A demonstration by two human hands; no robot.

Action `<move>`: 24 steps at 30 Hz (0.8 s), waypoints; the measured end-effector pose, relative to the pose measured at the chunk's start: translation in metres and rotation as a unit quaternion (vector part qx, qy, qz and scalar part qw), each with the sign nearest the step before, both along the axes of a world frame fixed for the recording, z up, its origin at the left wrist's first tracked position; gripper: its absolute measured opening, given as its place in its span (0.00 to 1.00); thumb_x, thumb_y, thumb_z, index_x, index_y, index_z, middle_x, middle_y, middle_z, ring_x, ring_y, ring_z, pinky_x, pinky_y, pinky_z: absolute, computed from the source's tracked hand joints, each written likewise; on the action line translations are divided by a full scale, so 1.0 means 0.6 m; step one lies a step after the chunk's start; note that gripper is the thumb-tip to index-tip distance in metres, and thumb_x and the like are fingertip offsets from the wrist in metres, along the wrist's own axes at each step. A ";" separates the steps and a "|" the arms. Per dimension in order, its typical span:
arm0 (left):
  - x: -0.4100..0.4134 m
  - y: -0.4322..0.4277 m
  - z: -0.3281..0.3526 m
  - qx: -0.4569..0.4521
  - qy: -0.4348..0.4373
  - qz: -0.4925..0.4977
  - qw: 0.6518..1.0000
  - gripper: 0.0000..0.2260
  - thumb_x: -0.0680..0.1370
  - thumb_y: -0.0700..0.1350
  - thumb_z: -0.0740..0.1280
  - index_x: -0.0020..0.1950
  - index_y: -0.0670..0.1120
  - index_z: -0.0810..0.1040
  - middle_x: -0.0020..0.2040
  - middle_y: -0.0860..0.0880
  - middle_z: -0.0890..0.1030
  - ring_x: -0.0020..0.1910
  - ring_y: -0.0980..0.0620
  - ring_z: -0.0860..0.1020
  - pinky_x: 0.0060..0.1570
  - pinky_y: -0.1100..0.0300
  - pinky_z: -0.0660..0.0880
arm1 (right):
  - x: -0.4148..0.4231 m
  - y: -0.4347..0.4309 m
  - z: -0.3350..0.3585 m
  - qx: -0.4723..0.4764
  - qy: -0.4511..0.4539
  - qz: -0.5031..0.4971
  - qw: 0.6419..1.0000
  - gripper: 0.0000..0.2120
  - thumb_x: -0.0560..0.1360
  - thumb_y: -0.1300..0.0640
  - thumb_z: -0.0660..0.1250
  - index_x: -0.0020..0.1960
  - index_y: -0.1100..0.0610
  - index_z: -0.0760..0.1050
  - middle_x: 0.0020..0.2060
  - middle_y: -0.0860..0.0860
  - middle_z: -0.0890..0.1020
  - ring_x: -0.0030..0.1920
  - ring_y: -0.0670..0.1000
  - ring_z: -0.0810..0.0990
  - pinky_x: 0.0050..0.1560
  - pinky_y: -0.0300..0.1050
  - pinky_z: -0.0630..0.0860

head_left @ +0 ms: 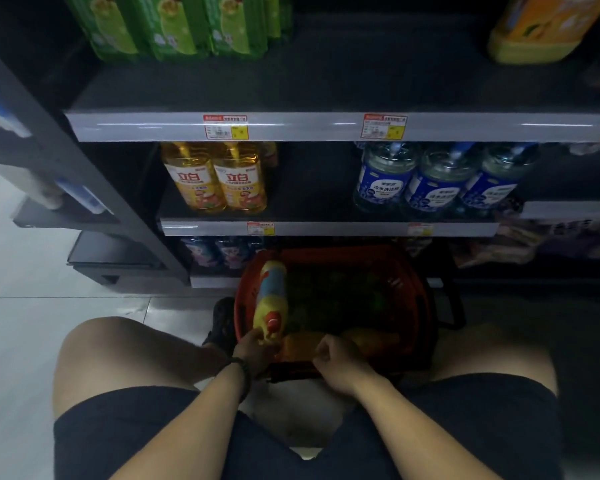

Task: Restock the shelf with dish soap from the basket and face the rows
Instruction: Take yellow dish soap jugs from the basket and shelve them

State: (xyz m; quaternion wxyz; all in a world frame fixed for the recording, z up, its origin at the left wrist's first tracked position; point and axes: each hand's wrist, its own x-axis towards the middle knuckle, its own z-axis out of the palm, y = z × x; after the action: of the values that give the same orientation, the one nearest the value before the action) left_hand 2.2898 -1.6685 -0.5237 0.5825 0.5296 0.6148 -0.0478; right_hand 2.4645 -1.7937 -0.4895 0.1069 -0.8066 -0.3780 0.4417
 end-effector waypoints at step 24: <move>0.009 0.030 0.142 0.485 -0.061 -0.058 0.870 0.11 0.81 0.45 0.70 0.63 0.45 0.79 0.57 0.46 0.80 0.52 0.44 0.80 0.48 0.49 0.79 | 0.020 0.012 0.071 0.184 0.079 -0.158 0.967 0.25 0.81 0.49 0.73 0.74 0.46 0.68 0.66 0.47 0.76 0.63 0.48 0.77 0.59 0.43 0.76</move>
State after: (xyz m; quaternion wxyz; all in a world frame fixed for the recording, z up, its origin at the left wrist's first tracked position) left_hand 2.2950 -1.6507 -0.4386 0.2848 0.7821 0.4919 0.2553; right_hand 2.4766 -1.7862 -0.4471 0.3512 -0.7853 -0.3105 0.4045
